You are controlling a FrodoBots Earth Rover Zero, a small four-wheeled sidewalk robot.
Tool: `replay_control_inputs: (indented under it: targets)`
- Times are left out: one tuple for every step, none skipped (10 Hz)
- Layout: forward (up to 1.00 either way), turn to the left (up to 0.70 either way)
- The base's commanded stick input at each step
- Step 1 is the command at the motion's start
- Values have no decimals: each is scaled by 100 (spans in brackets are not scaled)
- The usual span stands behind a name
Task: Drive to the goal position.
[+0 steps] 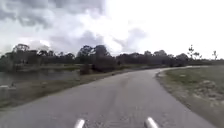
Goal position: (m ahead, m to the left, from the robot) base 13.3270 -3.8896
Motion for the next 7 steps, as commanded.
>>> replay_control_inputs:
  targets:
    - [85,0]
    - [85,-2]
    - [85,-22]
    - [85,0]
    - [85,0]
    - [85,0]
    - [85,-18]
